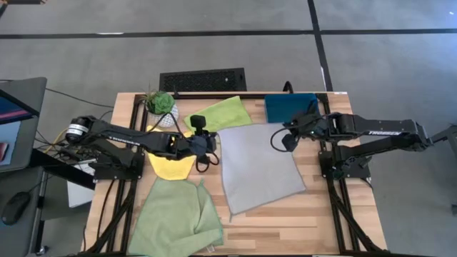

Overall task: Fold microfiber towels
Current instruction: Fold the gray microfiber towel

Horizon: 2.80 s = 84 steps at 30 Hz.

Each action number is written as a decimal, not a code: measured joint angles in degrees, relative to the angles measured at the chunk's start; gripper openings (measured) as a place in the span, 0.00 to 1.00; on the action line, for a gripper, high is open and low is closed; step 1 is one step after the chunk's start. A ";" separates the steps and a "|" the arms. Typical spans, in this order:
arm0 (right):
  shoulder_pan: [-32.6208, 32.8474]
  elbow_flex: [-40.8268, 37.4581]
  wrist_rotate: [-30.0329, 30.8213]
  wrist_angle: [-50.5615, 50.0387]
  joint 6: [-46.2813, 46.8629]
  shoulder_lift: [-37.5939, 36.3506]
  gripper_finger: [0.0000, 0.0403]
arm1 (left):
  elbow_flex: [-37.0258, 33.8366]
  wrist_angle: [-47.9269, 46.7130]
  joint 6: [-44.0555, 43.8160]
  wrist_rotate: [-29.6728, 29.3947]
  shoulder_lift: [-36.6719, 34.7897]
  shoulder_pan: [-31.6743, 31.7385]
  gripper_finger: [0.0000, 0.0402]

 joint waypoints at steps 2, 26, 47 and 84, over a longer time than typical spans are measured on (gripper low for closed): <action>0.00 0.06 -0.05 -0.28 -0.13 0.02 0.01 | 0.02 -0.73 0.01 0.78 0.03 0.00 0.00; 15.95 -2.37 -6.24 -13.58 16.37 0.52 0.01 | 0.00 -6.03 -9.56 33.59 2.29 -3.56 0.00; 27.41 -3.59 -12.89 -16.35 31.97 12.46 0.01 | 0.00 4.67 -8.01 50.04 18.28 -4.92 0.00; 26.49 -3.59 -24.41 -14.66 29.87 26.71 0.22 | 0.02 17.10 -12.13 54.90 22.97 -5.66 0.18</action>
